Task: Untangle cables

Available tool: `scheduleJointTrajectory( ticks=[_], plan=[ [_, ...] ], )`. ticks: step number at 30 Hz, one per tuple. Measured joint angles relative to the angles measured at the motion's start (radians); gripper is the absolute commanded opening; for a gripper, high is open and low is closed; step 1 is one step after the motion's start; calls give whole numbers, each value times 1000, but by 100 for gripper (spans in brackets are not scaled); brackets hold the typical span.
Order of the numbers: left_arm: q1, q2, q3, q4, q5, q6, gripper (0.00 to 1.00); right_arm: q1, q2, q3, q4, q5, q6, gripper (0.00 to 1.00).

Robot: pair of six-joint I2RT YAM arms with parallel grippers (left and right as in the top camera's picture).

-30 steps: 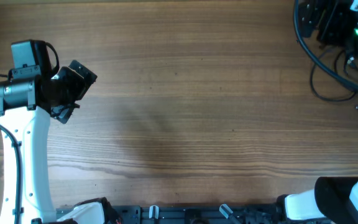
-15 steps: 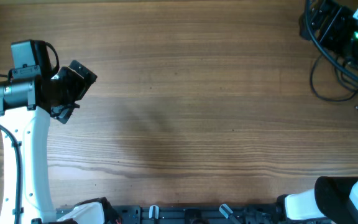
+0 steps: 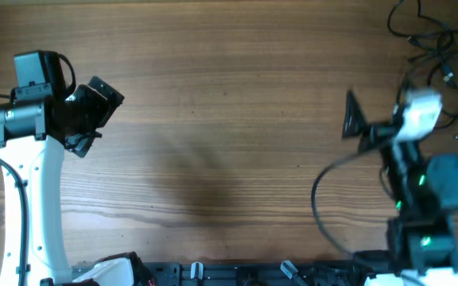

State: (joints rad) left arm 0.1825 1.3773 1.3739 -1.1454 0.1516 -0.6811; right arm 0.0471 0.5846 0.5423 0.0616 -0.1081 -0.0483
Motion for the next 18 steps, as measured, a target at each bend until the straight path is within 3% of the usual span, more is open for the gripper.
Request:
scheduleJointTrajectory(
  ticks=[3,7,12,15,18],
  plan=[
    [0,0,0,5,0,0,100,0,-219,-243,126,8,-18,100],
    [0,0,0,1,0,0,100,0,-433,-437,137,23,-37,100],
    [0,0,0,1,-1,0,100,0,-561,-524,68,24,-44,100],
    [0,0,0,1,-1,0,100,0,-567,-536,-61,21,-43,100],
    [0,0,0,1,0,0,100,0,-567,-536,-61,19,-12,100]
  ],
)
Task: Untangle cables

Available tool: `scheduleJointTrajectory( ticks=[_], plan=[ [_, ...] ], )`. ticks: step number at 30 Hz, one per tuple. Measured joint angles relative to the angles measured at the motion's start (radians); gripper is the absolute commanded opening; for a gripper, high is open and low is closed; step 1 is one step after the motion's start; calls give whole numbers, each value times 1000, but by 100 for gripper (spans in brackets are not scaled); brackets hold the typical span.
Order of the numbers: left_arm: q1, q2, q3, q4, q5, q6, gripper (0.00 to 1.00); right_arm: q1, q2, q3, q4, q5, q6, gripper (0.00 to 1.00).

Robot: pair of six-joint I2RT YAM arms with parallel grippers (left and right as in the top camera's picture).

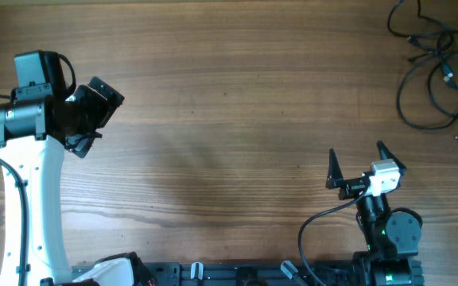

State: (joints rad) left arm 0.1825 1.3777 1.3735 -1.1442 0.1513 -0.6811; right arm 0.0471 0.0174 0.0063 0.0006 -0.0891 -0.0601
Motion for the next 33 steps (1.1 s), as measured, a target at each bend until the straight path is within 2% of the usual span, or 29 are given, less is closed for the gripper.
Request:
scheduleJointTrajectory(
  ticks=[20,23,26,29,33],
  plan=[
    [0,0,0,0,-14,12,100,0,0,0,0,0,18,100],
    [-1,-12,-2,16,-64,15,100,0,0,0,0,0,18,100],
    [-35,-146,-75,212,-131,56,100,0,0,0,0,0,18,100],
    [-89,-423,-251,499,-150,179,100,0,0,0,0,0,18,100],
    [-92,-690,-494,651,-159,263,100,0,0,0,-1,0,18,100]
  ],
)
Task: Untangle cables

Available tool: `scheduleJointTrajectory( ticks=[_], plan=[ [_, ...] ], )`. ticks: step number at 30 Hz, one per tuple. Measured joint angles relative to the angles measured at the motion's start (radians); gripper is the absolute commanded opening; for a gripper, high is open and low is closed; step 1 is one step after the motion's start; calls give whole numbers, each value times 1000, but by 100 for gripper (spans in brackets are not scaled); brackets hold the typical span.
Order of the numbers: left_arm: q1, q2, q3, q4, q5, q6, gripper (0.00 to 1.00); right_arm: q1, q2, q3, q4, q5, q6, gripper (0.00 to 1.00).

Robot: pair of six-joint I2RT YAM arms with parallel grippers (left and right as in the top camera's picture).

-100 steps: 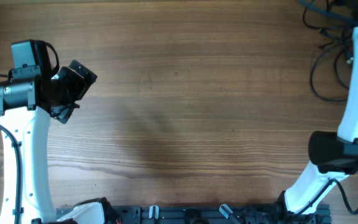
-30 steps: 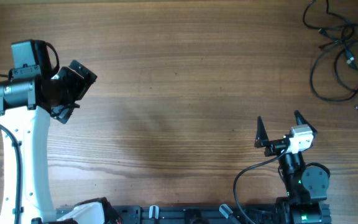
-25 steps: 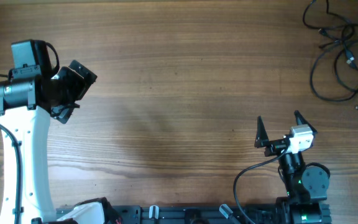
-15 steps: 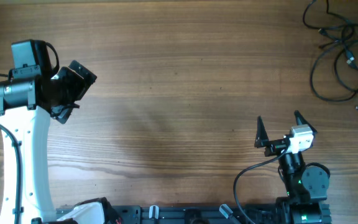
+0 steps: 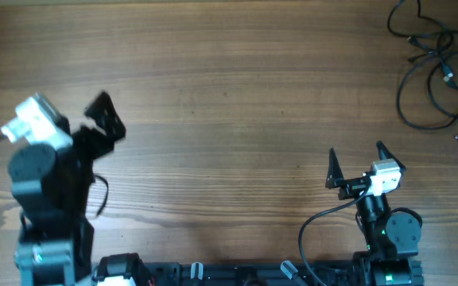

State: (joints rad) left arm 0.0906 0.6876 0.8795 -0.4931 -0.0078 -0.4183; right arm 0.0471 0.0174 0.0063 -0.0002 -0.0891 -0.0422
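Observation:
The black cables (image 5: 433, 73) lie in a loose tangle at the table's far right corner, with plug ends (image 5: 449, 77) showing among the loops; no gripper touches them. My right gripper (image 5: 358, 159) stands near the front edge, well short of the cables, open with its fingers spread in a V and nothing between them. My left gripper (image 5: 106, 117) is at the left side of the table, far from the cables. It shows as a dark shape and its jaws cannot be made out.
The wooden table (image 5: 229, 103) stretches between the two arms. A black rail (image 5: 237, 274) runs along the front edge between the arm bases. One thin cable end lies apart at the right edge.
My left arm has drawn back toward the front edge, its white wrist now lower and the arm folded over its base. The right arm and the cables have not moved.
At first my right arm reached out on the right side close to the cable tangle, blurred. Then it stood folded near the front edge, open and empty, with the cables left in the corner. The left arm stayed raised until now, when it is drawn back.

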Motion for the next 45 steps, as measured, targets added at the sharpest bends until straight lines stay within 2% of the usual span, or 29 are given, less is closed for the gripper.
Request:
scheduleJointTrajectory(
  ticks=[8,14,25,32,45],
  plan=[
    [-80,-376,-467,341,-2,225,100,0,0,0,0,0,0,100],
    [-105,-518,-625,373,-2,283,100,0,0,0,1,0,0,100],
    [-116,-669,-766,378,-2,287,100,0,0,0,0,0,0,100],
    [-117,-674,-811,298,-2,287,100,0,0,0,0,0,0,100],
    [-117,-674,-815,298,-2,287,100,0,0,0,0,0,0,100]
  ],
)
